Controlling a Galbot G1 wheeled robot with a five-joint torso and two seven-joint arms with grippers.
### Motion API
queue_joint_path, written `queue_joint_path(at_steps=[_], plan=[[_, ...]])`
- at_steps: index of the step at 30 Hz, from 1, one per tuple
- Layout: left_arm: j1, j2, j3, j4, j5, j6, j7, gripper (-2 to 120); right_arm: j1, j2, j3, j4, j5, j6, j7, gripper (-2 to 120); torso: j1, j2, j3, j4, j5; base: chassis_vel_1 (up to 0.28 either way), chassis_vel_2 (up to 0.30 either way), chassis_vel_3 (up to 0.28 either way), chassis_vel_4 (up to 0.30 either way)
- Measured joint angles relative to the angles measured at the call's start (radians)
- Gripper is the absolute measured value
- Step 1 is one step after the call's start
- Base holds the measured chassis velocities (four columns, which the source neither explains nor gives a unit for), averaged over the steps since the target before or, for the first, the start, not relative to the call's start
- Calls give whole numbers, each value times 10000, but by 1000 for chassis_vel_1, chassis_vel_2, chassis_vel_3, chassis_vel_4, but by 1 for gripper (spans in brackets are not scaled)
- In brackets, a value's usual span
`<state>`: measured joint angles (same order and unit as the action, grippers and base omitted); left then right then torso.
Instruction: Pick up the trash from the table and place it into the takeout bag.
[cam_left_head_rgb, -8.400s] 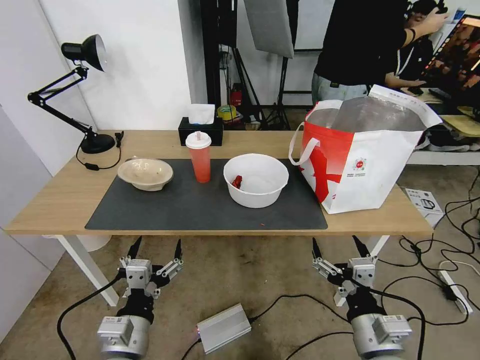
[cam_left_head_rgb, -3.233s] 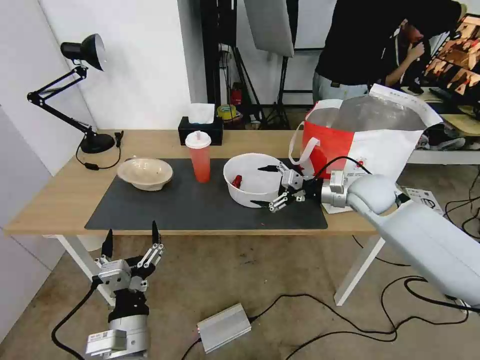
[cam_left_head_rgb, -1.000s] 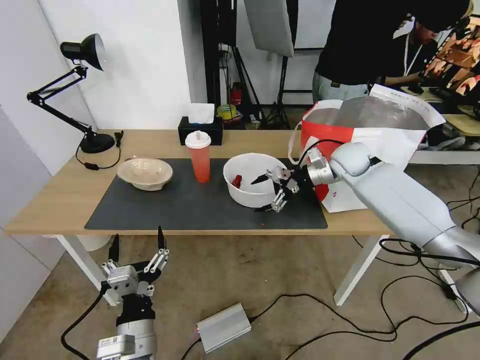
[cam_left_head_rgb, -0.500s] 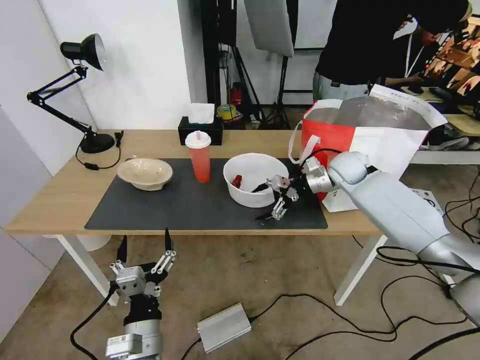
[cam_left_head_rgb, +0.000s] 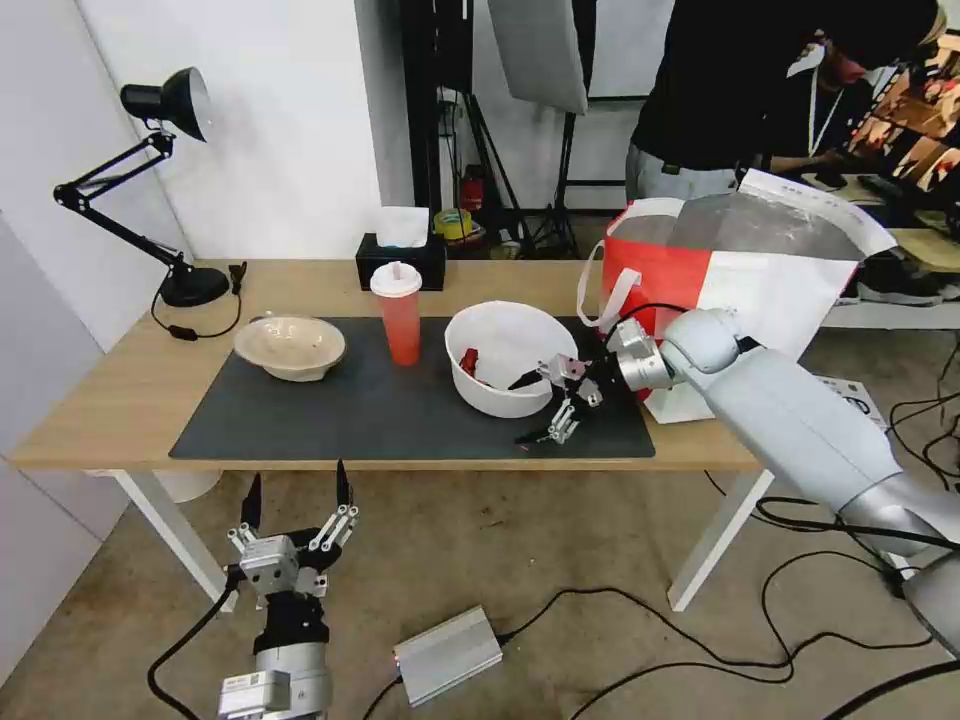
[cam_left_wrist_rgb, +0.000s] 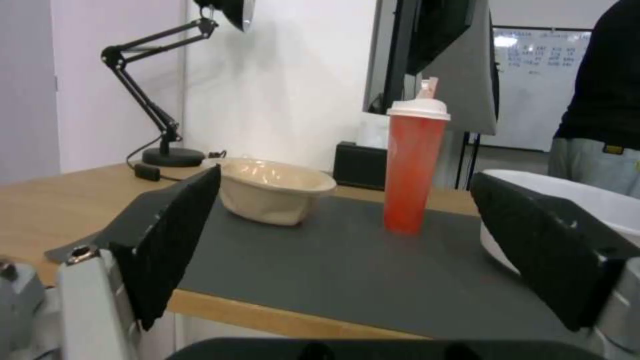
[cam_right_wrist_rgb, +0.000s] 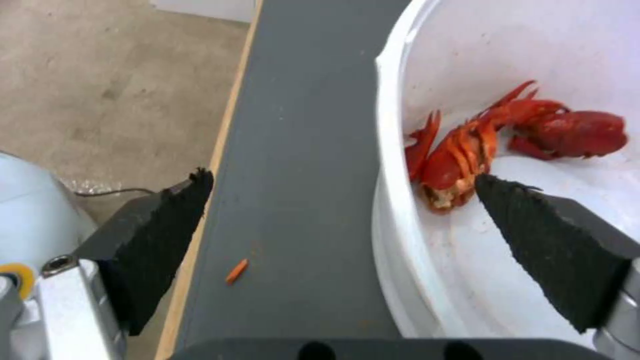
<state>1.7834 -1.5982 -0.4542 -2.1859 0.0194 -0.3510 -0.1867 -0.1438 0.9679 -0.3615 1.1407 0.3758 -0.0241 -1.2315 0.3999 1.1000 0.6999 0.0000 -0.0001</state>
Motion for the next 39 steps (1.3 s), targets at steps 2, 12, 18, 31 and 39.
queue_joint_path(at_steps=[2, 12, 18, 31, 39], plan=[[10, 0, 0, 0, 4, -10, -1, 100, 3, 29, 4, -34, 3, 5, 25, 100, 0, 0, 0, 0, 0, 0, 0, 0, 0], [100, -4, 81, 48, 52, -189, -4, 100, 28, 167, 13, -194, 66, 68, 299, 100, 0, 1, 1, -1, 0, 0, 0, 0, 0], [160, -5, 143, 73, 96, -238, -5, 100, 91, 294, -19, -372, 9, 226, 576, 100, 0, 0, 1, 0, 1, 0, 0, 0, 0], [272, -6, 224, 162, 176, -430, -8, 100, 141, 601, -18, -700, -362, 325, 919, 73, 0, -1, 0, -2, 0, 0, 0, 0, 0], [267, -6, 225, 93, 176, -432, -11, 100, 61, 631, -67, -643, -353, 314, 911, 43, 0, -1, 2, 6, 1, 0, 0, 0, 0]])
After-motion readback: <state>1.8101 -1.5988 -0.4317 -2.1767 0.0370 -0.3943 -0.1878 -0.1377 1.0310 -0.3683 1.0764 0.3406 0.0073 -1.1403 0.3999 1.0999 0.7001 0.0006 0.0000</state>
